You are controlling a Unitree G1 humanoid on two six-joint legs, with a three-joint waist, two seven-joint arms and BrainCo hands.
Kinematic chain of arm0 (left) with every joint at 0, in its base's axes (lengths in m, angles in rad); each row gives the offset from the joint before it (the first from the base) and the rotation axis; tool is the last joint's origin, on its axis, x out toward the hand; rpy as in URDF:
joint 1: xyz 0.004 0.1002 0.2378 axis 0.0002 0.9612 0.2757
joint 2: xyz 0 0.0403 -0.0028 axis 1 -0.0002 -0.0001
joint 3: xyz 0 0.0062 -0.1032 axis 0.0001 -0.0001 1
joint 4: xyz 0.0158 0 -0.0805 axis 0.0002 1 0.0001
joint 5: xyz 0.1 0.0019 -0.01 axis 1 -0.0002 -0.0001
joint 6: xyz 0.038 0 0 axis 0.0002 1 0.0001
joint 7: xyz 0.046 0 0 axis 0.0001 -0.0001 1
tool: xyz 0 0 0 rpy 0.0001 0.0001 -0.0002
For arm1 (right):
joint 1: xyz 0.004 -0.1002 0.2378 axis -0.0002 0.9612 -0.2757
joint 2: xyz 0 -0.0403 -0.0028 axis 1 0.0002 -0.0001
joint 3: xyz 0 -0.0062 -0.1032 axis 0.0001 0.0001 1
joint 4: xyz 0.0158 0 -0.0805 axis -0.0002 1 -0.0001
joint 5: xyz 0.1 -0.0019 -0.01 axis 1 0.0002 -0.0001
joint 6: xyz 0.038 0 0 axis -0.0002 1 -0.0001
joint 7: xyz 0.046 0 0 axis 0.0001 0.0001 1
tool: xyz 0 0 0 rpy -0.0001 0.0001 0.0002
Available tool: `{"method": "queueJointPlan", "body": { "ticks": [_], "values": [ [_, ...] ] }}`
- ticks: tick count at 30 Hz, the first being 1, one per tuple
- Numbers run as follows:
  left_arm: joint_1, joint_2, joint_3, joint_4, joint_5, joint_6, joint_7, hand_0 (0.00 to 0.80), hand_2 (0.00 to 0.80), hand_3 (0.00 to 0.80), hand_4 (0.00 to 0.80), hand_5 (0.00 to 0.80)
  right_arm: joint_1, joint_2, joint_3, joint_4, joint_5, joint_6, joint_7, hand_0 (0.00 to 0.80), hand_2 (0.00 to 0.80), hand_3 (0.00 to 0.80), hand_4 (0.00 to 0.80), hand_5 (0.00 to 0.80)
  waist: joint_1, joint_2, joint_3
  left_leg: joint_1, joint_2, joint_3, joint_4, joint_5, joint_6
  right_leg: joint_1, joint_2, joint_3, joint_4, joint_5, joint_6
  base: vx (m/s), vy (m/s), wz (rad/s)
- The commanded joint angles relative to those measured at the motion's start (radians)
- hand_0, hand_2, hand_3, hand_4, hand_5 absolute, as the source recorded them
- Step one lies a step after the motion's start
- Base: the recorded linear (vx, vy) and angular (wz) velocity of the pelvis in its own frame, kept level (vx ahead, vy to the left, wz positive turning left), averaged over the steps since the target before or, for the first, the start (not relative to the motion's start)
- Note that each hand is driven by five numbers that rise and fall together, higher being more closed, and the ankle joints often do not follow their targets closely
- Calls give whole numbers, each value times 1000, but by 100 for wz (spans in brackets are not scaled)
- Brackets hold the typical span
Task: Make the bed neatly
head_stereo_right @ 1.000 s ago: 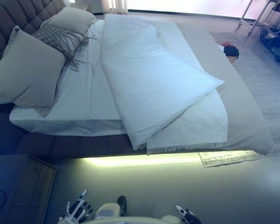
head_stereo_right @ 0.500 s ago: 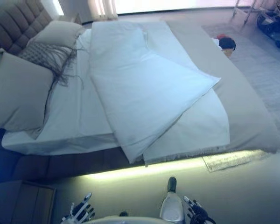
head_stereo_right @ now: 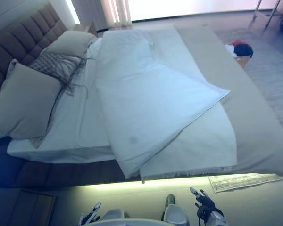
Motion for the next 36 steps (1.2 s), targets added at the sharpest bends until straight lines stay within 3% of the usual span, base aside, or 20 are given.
{"method": "queueJointPlan", "body": {
  "ticks": [1,3,6,8,10,12,21,23,30,33,36],
  "values": [
    [-23,64,7,-28,35,-7,23,0,0,0,0,0,-38,43,-1,-38,79,-29,6,0,0,0,0,0,32,-107,32,-22,-53,12,-29,164,41,240,-192,8,-120,-4,164,312,219,-45],
    [-28,84,1,-33,35,-7,-4,0,0,0,0,0,-27,43,-7,-52,89,-40,18,0,0,0,0,0,31,-111,21,-5,-68,13,-24,143,61,232,-211,-5,-84,-16,168,260,234,-10],
    [-34,117,-2,-47,29,-9,-1,0,0,0,0,0,-18,47,-19,-65,113,-66,68,0,0,0,0,0,30,-105,19,52,-79,19,-49,128,86,193,-206,-39,-19,-22,157,216,138,-4],
    [-50,141,-6,-54,10,-5,-2,0,0,0,0,0,-30,47,-14,-76,148,-79,95,0,0,0,0,0,18,-106,19,73,-81,9,-65,123,89,146,-190,-11,-56,14,160,64,-22,-19],
    [-89,156,-26,-61,-22,-2,-4,0,0,0,0,0,-71,44,-5,-82,191,-86,118,0,0,0,0,0,0,-109,28,64,-81,0,-64,113,91,81,-168,51,-100,59,159,-78,-71,-4],
    [-100,149,-29,-56,-29,-18,-10,0,0,0,0,0,-96,46,2,-87,209,-96,105,0,0,0,0,0,5,-113,26,45,-80,9,-47,106,94,80,-164,57,-121,66,154,-32,-83,15],
    [-20,113,-42,-56,-6,-22,-10,0,0,0,0,0,-148,32,-24,-125,281,-30,42,0,0,0,0,0,60,-123,-4,47,-54,-4,12,95,58,171,-140,-24,-135,18,124,135,-93,19],
    [-35,108,-60,-65,11,-19,-34,0,0,0,0,0,-220,1,-22,-142,314,-18,19,0,0,0,0,0,68,-128,26,-43,-58,-11,138,74,45,153,-158,-27,-100,7,111,-131,22,19],
    [-121,121,-125,-64,-7,3,-96,0,0,0,0,0,-406,-61,-27,-153,394,44,14,0,0,0,0,0,90,-114,108,-137,-94,-24,217,39,81,64,-220,-28,37,-16,126,-62,129,18],
    [-153,161,-146,-93,-13,16,-110,0,0,0,0,0,-435,-89,-47,-149,427,40,20,0,0,0,0,0,79,-101,174,-180,-81,-49,302,5,102,-97,-259,9,227,-5,130,-10,-17,14],
    [-222,195,-191,-125,-107,2,-114,0,0,0,0,0,-537,-134,-35,-133,479,22,17,0,0,0,0,0,61,-98,251,-270,-90,-78,370,-34,108,-210,-281,80,163,79,158,-148,-154,32]
  ]
}}
